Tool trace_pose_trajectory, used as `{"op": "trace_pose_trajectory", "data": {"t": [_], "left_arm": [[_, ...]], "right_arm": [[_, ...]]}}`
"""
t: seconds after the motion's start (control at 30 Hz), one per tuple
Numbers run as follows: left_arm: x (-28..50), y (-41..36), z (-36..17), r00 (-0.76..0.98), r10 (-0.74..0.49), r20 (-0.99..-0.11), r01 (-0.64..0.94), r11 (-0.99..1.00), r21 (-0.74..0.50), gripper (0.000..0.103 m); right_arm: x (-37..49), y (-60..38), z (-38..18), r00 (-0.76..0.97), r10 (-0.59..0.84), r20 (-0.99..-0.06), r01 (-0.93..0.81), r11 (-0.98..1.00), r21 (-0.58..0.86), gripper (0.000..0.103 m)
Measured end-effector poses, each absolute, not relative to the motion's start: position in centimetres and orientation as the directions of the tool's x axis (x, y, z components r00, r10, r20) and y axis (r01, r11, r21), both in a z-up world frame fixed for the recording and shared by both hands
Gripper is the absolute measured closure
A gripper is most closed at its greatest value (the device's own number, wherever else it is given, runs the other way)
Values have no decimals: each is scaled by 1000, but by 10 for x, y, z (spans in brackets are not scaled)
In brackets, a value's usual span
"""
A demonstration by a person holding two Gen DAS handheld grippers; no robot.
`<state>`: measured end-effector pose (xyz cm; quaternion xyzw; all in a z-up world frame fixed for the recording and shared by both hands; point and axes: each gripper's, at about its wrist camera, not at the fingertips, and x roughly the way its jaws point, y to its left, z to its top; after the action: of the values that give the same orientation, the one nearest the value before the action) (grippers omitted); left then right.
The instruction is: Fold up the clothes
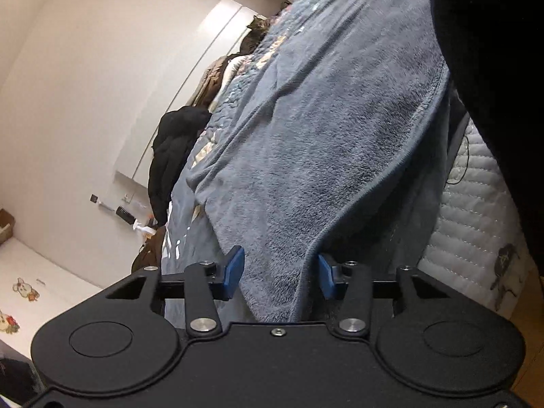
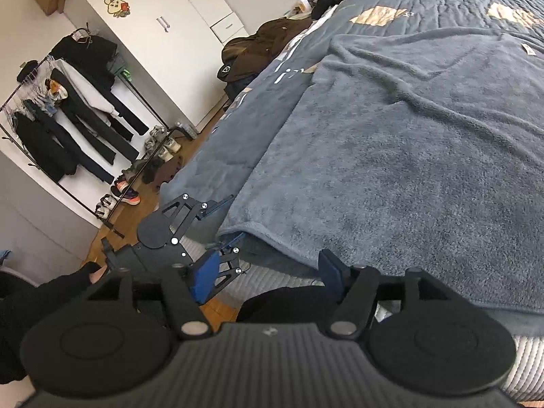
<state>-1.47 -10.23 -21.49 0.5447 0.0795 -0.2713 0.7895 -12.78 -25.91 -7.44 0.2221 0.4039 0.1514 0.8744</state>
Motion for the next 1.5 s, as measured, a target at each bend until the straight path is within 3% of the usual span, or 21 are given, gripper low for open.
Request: {"op": "trace_pose_trajectory", "data": {"t": [0.13,0.17,0.2,0.27,0.33,0.93,1.17,1.43,1.5], "left_arm": [[-23,-107,-237,830,-355,-431,498,123,858,44],[-25,-106,-241,826,-367,-428,493,104,864,51],[-25,-105,-242,822,-376,-427,496,106,862,72],[-24,-104,-243,825,-359,-435,502,114,857,93],[-21,-101,-244,823,-343,-453,512,102,853,99],[-11,-62,-199,872,-303,-384,450,191,872,100],[-20,-67,-214,854,-300,-426,479,134,867,100],[-28,-78,-242,878,-245,-411,444,98,891,94],[-32,-81,-247,882,-255,-396,427,77,901,84]], "right_arm": [[-129,-261,-75,627,445,-639,-80,853,515,39],[-129,-261,-74,628,444,-639,-79,853,515,38],[-129,-261,-74,628,443,-639,-77,853,516,38],[-130,-263,-75,630,440,-640,-69,852,518,38],[-129,-265,-76,630,439,-640,-60,849,525,38],[-132,-292,-83,653,401,-642,1,848,530,37],[-137,-315,-94,666,350,-659,60,855,514,37],[-142,-333,-106,663,321,-676,122,844,522,37],[-141,-333,-107,663,327,-674,121,841,527,37]]}}
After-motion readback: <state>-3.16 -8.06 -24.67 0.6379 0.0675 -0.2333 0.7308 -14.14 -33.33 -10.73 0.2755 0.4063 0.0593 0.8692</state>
